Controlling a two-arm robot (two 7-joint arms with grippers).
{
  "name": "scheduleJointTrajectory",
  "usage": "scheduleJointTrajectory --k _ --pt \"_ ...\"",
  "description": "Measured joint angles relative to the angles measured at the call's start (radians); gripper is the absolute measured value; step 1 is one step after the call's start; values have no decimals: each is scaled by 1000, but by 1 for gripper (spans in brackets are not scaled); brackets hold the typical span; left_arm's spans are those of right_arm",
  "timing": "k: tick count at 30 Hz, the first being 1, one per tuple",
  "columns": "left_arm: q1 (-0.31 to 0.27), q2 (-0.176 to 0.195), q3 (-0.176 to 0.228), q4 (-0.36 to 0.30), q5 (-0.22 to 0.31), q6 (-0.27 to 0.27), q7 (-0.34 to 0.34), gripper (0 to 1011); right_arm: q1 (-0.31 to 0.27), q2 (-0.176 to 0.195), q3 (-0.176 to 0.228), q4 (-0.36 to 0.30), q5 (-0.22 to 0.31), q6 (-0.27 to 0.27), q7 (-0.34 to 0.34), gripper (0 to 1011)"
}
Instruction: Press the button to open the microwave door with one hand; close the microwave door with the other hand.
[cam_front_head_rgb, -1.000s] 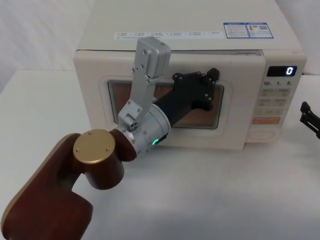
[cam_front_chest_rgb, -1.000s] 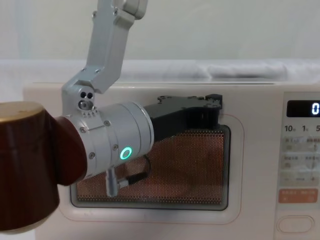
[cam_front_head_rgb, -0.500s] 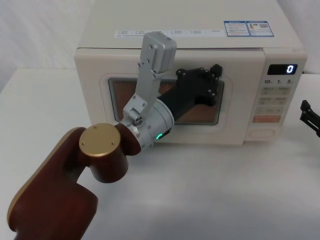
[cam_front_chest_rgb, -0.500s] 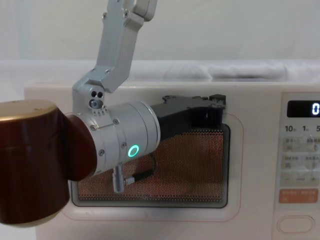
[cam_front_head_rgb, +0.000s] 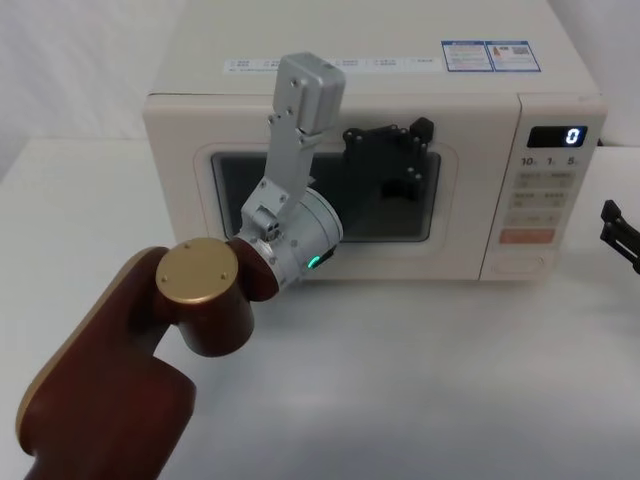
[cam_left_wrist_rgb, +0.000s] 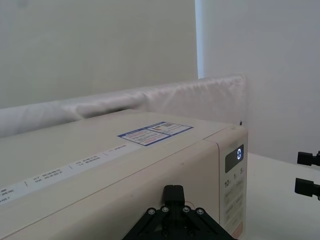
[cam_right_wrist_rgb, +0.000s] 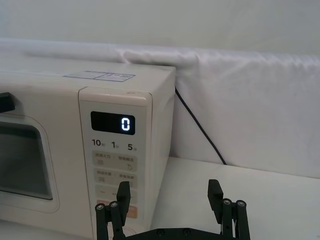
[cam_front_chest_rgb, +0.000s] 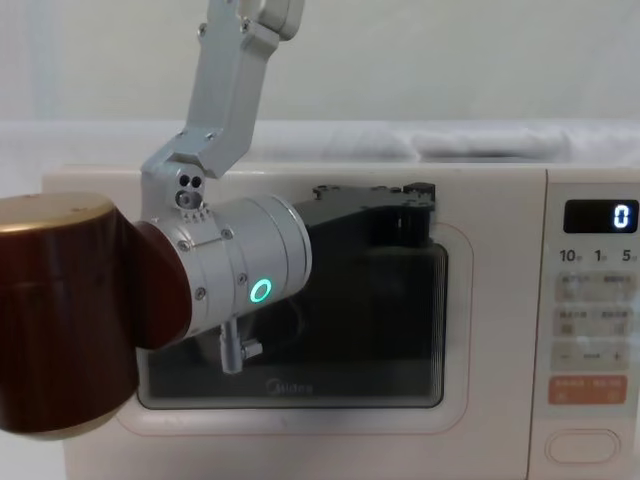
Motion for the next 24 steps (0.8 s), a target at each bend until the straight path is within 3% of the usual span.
scheduleJointTrajectory --k 4,9,17,24 --pt "3 5 0 -7 -21 1 -27 0 0 0 0 0 0 0 0 1002" --pt "7 28 29 -22 -65 14 -95 0 0 0 0 0 0 0 0 1002" --pt "14 51 61 -36 -91 32 -120 0 0 0 0 0 0 0 0 1002" --pt "62 92 76 -113 -101 53 -98 0 0 0 0 0 0 0 0 1002"
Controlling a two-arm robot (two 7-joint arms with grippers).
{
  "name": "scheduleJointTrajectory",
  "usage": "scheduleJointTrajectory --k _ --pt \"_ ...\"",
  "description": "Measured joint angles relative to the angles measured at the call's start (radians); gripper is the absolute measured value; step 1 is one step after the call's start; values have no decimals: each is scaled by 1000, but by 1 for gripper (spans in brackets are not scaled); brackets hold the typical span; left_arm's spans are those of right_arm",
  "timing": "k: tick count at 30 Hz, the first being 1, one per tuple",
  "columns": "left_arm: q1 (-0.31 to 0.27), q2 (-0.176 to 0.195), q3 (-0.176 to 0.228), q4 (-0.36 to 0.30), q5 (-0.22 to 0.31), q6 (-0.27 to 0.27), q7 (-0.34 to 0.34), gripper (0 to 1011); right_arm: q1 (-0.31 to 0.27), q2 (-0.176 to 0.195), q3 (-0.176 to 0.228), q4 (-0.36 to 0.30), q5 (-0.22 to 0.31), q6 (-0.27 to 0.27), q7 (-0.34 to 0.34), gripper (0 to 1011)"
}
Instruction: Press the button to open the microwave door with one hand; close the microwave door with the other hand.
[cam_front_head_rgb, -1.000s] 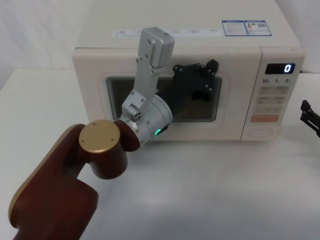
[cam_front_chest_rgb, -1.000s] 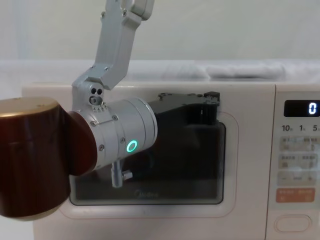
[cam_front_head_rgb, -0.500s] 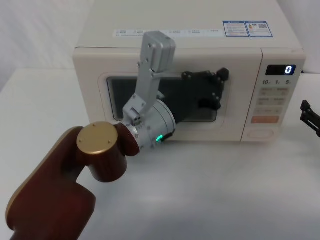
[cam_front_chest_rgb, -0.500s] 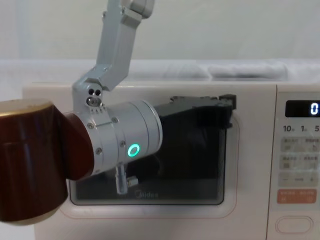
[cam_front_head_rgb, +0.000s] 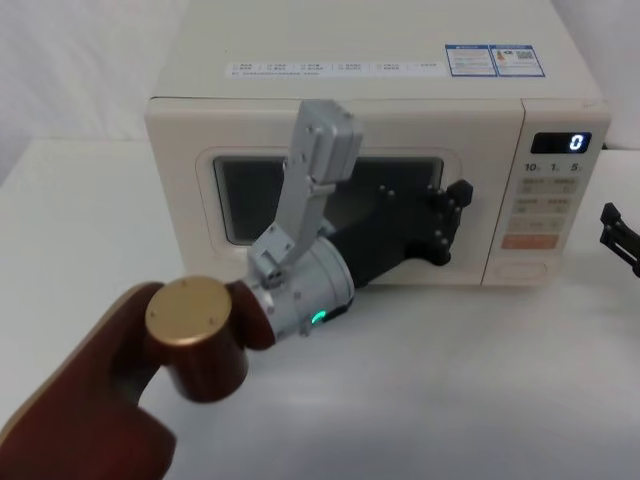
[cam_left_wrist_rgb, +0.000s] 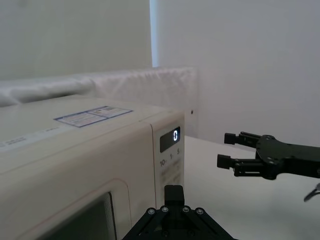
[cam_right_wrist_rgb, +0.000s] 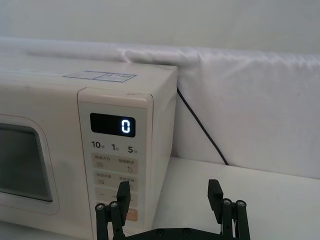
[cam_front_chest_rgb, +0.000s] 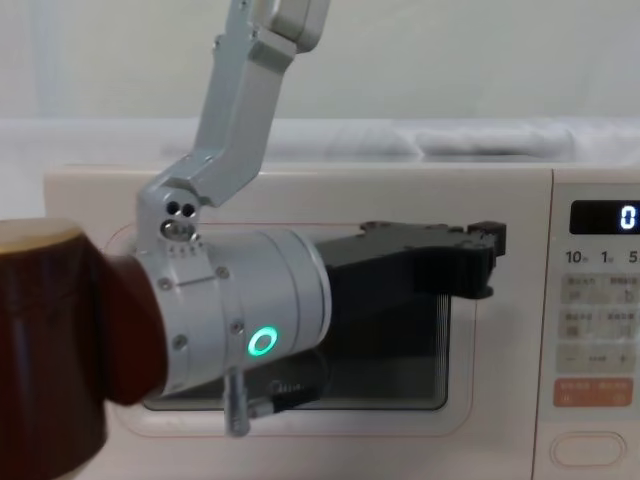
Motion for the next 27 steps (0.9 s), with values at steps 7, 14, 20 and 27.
scheduleJointTrajectory --k 7,14,20,27 --pt "94 45 -14 -113 35 17 85 0 0 0 0 0 0 0 0 1002" --pt "207 75 -62 -229 87 34 180 0 0 0 0 0 0 0 0 1002" --pt "316 98 -113 -321 135 43 256 0 0 0 0 0 0 0 0 1002" --pt "435 118 -188 -392 162 31 308 0 0 0 0 0 0 0 0 1002"
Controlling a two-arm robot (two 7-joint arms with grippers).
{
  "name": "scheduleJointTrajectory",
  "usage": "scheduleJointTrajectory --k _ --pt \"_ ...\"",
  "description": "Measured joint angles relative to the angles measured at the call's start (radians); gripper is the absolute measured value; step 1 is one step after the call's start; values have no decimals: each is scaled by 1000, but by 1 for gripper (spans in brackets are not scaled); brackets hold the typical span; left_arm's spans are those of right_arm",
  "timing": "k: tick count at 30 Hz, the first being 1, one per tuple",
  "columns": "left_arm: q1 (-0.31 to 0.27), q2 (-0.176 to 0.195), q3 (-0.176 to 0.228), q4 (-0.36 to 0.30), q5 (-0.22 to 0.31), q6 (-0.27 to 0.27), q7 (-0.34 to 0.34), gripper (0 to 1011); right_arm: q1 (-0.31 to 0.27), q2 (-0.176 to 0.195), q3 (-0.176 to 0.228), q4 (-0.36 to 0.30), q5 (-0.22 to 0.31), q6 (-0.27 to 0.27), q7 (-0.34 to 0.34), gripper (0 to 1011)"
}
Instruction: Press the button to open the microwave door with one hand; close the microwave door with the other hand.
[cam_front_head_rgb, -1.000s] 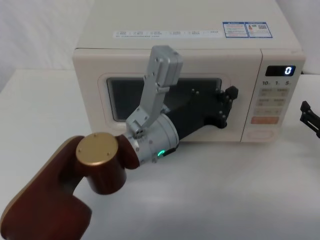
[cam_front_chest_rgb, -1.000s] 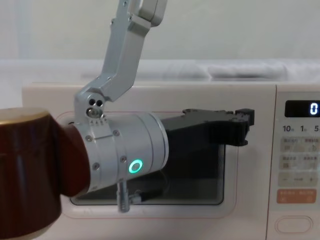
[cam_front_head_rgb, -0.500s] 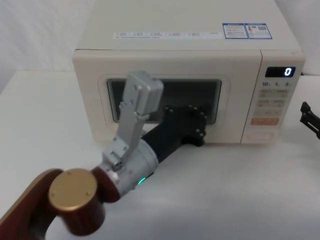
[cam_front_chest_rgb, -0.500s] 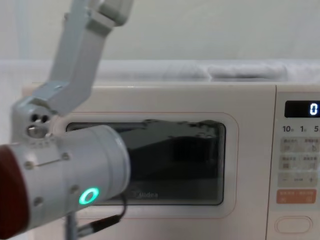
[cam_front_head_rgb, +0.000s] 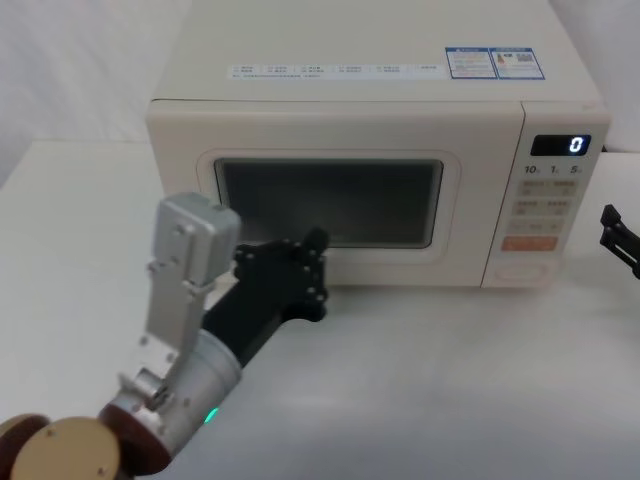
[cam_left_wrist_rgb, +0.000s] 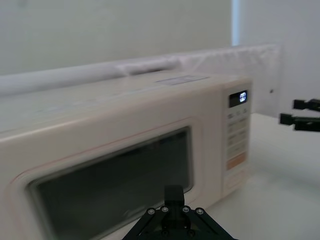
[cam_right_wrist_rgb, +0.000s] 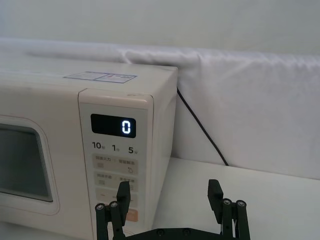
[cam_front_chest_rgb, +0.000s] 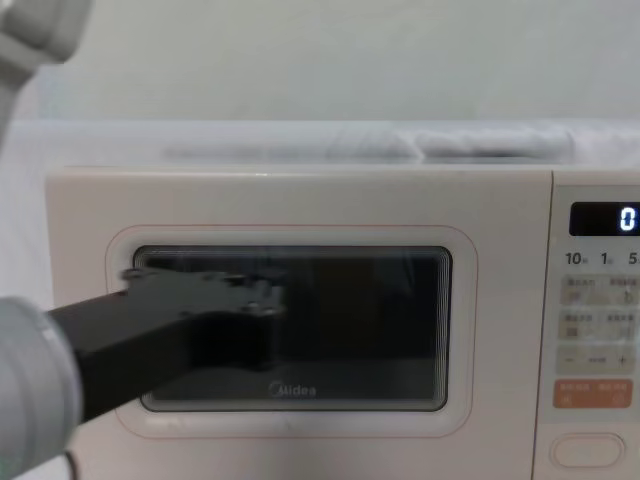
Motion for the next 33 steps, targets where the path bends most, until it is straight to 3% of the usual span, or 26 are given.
scheduleJointTrajectory --k 17,26,33 --pt "188 -1 -190 -31 5 -109 59 0 0 0 0 0 0 0 0 1002" --pt "250 -42 -281 19 -12 -169 84 0 0 0 0 0 0 0 0 1002" --pt "263 -70 -325 102 -23 -265 67 0 0 0 0 0 0 0 0 1002"
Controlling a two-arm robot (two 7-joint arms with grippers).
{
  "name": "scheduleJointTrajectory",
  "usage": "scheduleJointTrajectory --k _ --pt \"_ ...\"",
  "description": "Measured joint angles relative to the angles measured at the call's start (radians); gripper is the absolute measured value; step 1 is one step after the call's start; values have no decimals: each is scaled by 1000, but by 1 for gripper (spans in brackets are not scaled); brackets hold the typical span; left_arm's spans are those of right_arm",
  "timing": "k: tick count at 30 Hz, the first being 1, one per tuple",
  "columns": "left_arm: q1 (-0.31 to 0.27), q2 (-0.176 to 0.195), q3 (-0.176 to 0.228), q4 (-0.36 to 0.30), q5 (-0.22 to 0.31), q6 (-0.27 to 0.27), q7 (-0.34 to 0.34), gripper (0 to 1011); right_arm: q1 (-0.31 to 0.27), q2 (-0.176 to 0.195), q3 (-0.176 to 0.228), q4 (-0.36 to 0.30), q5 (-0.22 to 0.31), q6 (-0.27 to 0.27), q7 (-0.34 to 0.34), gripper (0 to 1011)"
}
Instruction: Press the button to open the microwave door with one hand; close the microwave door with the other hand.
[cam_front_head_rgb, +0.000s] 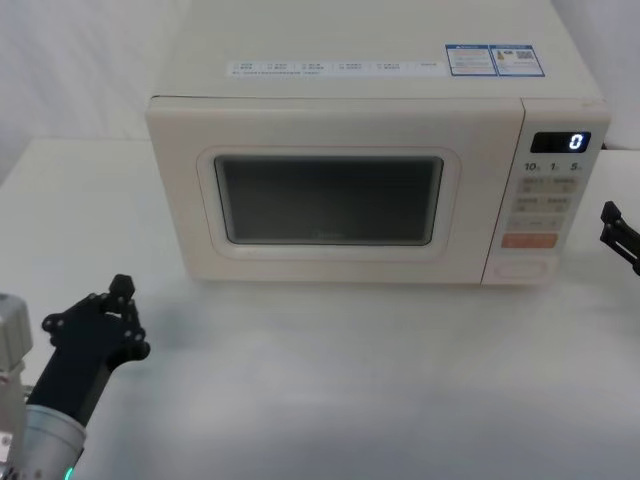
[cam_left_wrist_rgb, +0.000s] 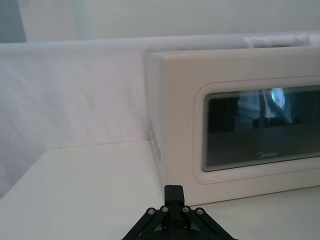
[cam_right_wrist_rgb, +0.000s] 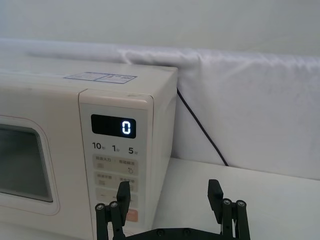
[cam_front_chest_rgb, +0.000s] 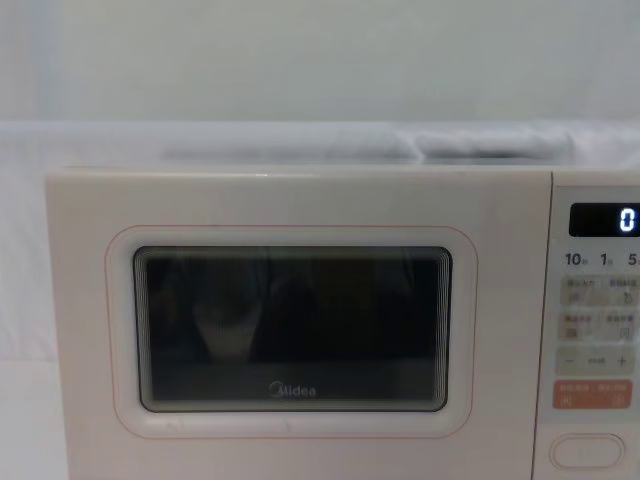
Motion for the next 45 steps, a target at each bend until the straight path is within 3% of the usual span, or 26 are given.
scheduleJointTrajectory --k 9,19,26,38,45 --pt "-2 -11 -37 46 12 -37 -16 0 0 0 0 0 0 0 0 1002" --pt "-10 -29 -53 60 26 40 -19 0 0 0 0 0 0 0 0 1002" --pt "-50 -43 -49 79 37 76 -41 0 0 0 0 0 0 0 0 1002" --pt "-80 -77 -50 110 66 80 -54 0 0 0 0 0 0 0 0 1002" --pt "-80 -74 -49 110 66 79 -54 0 0 0 0 0 0 0 0 1002"
